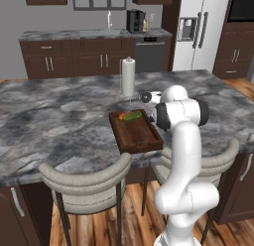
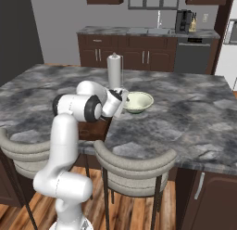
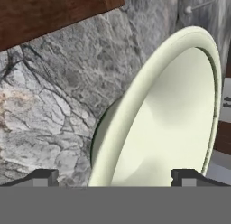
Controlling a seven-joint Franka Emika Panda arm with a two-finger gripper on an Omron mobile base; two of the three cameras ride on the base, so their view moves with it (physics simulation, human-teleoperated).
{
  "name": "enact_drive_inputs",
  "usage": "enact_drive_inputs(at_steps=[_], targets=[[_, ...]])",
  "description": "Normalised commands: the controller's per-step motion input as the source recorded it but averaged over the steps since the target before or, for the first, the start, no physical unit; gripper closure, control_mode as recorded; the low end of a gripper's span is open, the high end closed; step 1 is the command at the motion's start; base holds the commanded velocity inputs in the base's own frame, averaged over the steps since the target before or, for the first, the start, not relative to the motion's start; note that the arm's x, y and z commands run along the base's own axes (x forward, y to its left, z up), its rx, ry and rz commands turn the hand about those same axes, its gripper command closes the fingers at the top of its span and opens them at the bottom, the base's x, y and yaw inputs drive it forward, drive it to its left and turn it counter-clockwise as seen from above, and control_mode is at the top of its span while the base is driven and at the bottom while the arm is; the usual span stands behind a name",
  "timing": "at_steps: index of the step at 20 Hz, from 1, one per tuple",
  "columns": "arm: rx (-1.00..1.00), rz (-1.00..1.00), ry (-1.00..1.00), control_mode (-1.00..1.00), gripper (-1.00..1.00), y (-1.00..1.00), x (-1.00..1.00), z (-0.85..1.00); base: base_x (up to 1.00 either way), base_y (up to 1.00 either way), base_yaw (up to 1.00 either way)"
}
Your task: Place the two vegetables and bowl onto the tray for setting up a vegetable dip station.
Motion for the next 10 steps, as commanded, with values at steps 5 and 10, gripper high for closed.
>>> enact_drive_inputs(at_steps=[5, 10], targets=[[0.0, 0.0, 0.0, -1.0, 1.0, -0.09, 0.08, -0.07, 0.0, 0.0, 0.0], [0.0, 0.0, 0.0, -1.0, 1.0, -0.02, 0.01, 0.0, 0.0, 0.0, 0.0]])
